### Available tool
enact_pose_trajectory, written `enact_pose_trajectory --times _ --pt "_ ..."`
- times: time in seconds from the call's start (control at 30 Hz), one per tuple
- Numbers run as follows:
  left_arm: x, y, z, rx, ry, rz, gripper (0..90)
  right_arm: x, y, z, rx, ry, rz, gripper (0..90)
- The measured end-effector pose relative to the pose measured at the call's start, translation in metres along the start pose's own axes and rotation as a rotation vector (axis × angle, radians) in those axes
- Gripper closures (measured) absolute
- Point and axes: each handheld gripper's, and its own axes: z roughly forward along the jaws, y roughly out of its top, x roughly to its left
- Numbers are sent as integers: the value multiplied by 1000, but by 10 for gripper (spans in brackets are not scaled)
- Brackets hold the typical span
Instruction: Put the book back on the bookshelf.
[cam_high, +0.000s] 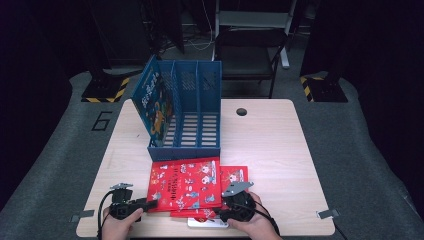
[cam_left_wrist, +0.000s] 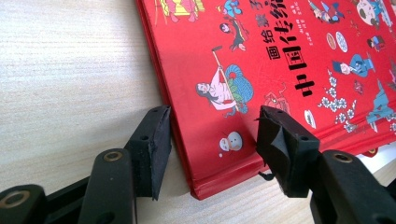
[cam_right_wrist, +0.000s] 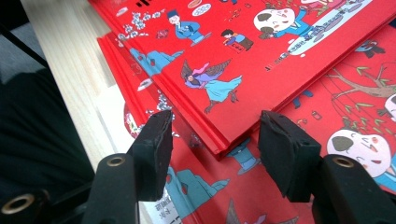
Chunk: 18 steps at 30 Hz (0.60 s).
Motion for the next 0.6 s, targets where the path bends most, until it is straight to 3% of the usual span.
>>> enact_pose_trajectory --times 0.1,0.13,0.33,0.47,0.6 --pt "0 0 0 -9 -6 -10 449 0 -1 0 0 13 22 444" --pt "1 0 0 -2 -10 -6 449 -1 -1 0 13 7 10 442" --pt "2 -1 -1 0 -13 -17 449 -1 -3 1 -11 10 39 424" --pt "1 -1 -1 0 -13 -24 454 -3 -5 3 24 21 47 416" --pt "-1 -1 0 -6 -7 -29 458 0 -6 6 24 22 32 410"
